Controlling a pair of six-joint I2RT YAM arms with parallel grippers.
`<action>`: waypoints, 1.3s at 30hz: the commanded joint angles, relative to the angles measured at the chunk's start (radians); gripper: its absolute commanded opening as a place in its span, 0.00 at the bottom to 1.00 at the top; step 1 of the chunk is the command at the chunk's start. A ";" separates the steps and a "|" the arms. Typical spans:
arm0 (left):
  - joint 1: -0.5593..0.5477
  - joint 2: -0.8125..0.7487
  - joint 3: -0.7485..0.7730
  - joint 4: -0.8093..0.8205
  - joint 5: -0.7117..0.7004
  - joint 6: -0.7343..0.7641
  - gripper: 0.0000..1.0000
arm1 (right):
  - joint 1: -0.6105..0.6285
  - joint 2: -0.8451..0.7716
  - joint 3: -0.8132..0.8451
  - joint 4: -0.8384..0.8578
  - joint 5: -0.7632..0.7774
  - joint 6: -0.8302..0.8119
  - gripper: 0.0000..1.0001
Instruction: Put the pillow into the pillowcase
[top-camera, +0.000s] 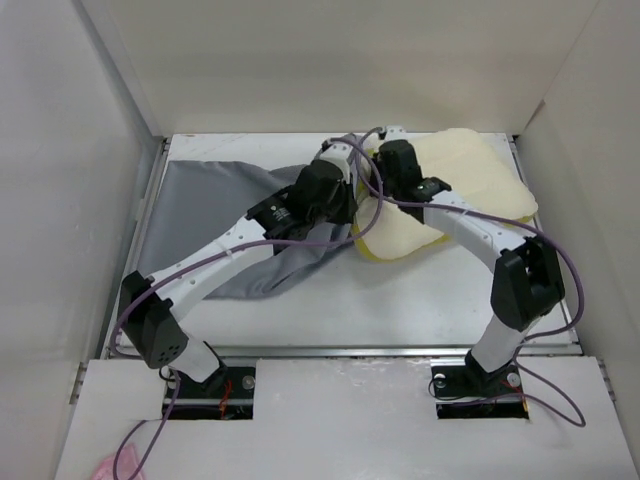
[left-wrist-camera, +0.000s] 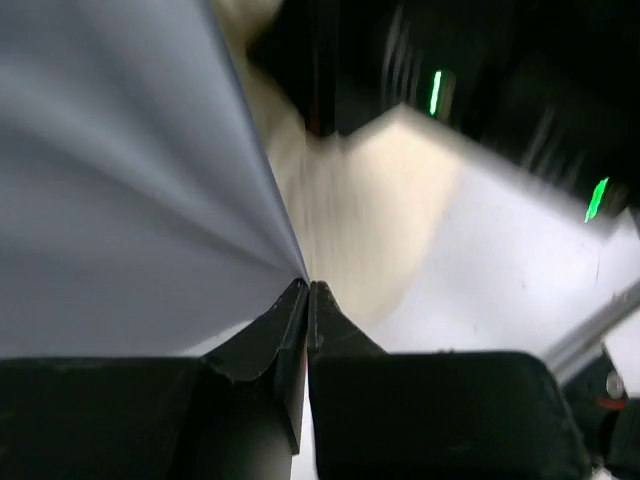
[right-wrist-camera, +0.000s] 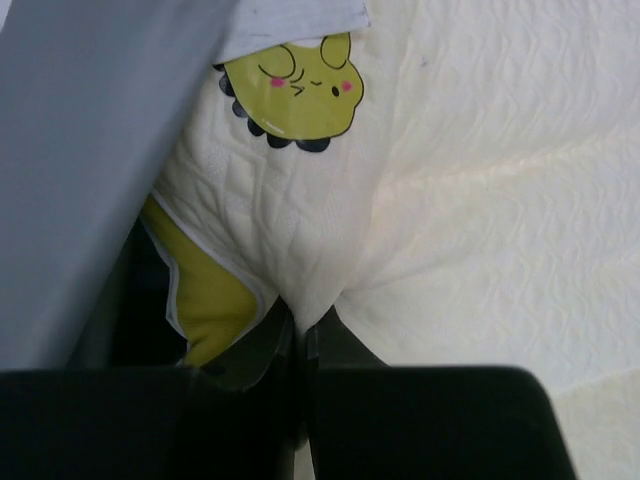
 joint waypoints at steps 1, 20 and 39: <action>-0.039 -0.047 -0.064 -0.069 0.085 -0.021 0.00 | -0.107 0.020 0.110 0.233 -0.073 0.084 0.00; -0.049 -0.009 -0.046 -0.055 0.141 -0.001 0.00 | -0.145 0.148 0.410 0.215 -0.218 0.350 0.00; -0.049 -0.215 -0.060 -0.067 -0.081 -0.062 0.00 | 0.125 0.224 0.295 0.141 0.314 0.371 0.00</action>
